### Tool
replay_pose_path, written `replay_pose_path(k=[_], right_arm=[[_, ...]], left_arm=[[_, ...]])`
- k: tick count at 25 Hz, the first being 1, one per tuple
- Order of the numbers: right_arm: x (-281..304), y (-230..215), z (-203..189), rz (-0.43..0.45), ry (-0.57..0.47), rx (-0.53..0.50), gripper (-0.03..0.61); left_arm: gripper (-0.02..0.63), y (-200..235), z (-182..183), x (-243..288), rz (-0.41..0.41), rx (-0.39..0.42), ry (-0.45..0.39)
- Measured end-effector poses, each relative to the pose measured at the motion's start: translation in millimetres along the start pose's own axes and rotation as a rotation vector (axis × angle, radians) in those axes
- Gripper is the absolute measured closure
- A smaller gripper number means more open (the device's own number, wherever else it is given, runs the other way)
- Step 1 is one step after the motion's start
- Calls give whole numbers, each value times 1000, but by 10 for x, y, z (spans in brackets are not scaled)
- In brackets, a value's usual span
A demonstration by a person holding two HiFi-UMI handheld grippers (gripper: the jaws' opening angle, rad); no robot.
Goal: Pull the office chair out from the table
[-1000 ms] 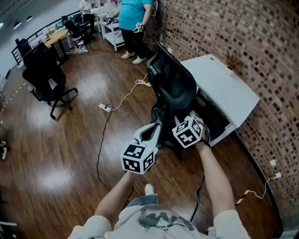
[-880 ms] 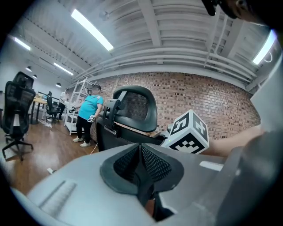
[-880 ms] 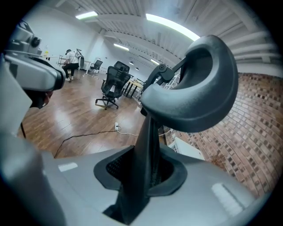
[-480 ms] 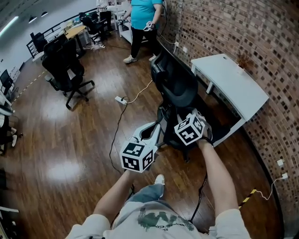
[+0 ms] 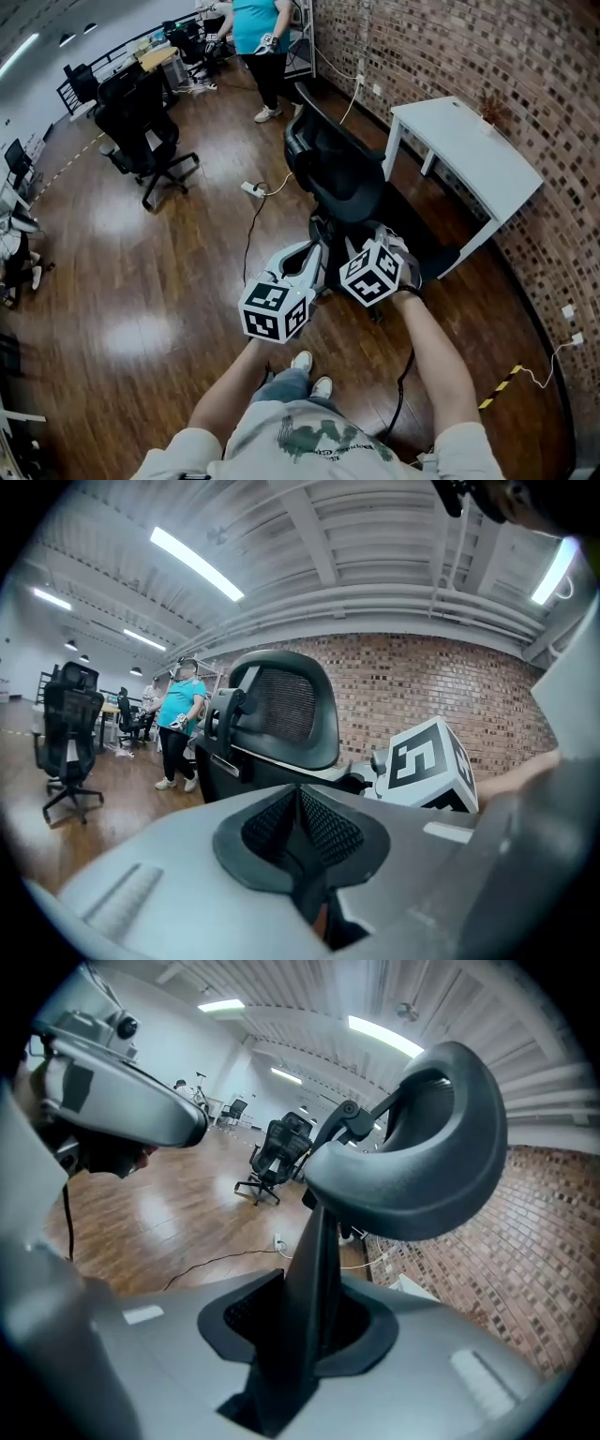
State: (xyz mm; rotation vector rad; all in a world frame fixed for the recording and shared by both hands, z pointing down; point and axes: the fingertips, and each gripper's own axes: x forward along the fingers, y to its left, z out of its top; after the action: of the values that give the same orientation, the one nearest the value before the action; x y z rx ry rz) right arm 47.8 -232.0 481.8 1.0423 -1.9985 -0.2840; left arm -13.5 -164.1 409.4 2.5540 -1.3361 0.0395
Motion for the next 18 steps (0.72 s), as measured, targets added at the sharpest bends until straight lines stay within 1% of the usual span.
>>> replay_pose_path(k=[7, 12, 15, 18], right_arm=[[-165, 455, 162, 5, -4, -12, 469], [-260, 816, 361, 0, 2, -12, 467], [-317, 1021, 480, -7, 5, -5, 466], [-390, 1224, 600, -14, 10, -5, 465]], left_arm=[[598, 238, -86, -530, 24, -15, -7], [598, 434, -103, -940, 13, -27, -17], [598, 530, -116, -1207, -8, -29, -24], [598, 623, -153, -1450, -23, -48, -27]])
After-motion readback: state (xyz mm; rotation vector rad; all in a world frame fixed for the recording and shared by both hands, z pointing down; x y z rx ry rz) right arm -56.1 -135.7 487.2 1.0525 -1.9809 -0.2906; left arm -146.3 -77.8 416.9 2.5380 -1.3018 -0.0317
